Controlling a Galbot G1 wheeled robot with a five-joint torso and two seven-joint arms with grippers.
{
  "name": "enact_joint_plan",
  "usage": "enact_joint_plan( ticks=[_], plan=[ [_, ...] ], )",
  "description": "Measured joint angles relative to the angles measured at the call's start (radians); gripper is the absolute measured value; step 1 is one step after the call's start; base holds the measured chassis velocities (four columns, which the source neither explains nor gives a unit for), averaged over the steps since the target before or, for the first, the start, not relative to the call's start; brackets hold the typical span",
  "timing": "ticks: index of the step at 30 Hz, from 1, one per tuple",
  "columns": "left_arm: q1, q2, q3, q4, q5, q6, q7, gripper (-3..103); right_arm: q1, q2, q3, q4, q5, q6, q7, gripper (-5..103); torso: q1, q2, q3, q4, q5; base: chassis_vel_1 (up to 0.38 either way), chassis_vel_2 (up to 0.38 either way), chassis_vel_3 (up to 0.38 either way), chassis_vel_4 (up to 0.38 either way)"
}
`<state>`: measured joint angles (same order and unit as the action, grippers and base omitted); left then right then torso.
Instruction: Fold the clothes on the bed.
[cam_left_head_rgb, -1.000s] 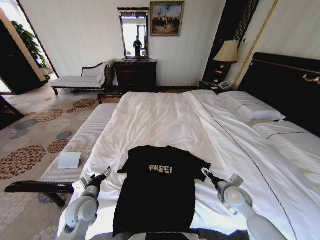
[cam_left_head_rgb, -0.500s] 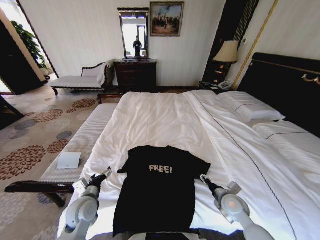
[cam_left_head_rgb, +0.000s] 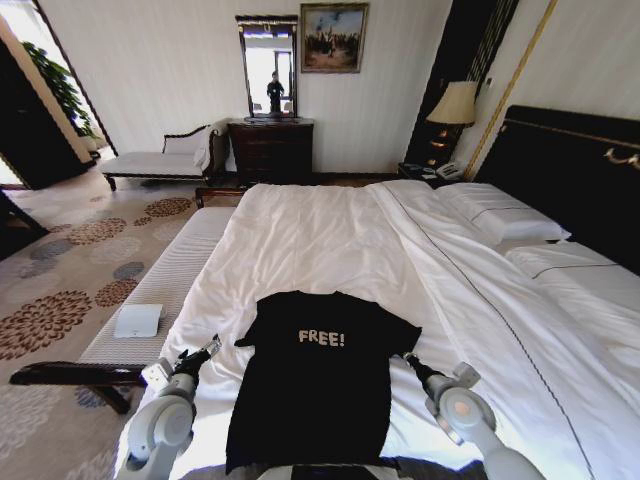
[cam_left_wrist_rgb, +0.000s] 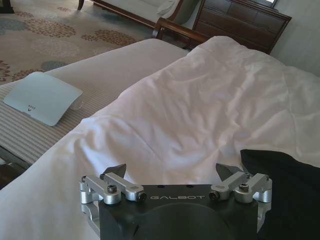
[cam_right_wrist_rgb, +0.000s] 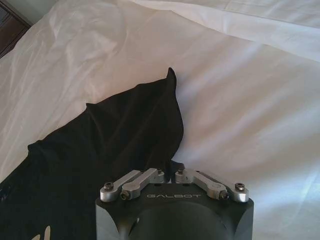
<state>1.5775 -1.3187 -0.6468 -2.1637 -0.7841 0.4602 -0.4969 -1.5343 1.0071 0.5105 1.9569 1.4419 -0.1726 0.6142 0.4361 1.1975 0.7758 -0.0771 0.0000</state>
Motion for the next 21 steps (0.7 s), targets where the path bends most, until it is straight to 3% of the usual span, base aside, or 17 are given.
enact_joint_plan(
  ticks=[4, 21],
  plan=[
    [0.001, -0.002, 0.003, -0.006, 0.002, 0.000, -0.001, 100, -0.019, -0.006, 0.013, 0.011, -0.010, 0.003, -0.005, 1, 0.000, 0.000, 0.000, 0.0000, 0.0000, 0.000, 0.000, 0.000, 0.000],
    [-0.014, -0.012, 0.013, 0.006, 0.003, -0.002, -0.001, 100, -0.102, -0.006, 0.021, 0.073, -0.048, -0.001, 0.002, 0, 0.000, 0.000, 0.000, 0.0000, 0.0000, 0.000, 0.000, 0.000, 0.000]
  ],
)
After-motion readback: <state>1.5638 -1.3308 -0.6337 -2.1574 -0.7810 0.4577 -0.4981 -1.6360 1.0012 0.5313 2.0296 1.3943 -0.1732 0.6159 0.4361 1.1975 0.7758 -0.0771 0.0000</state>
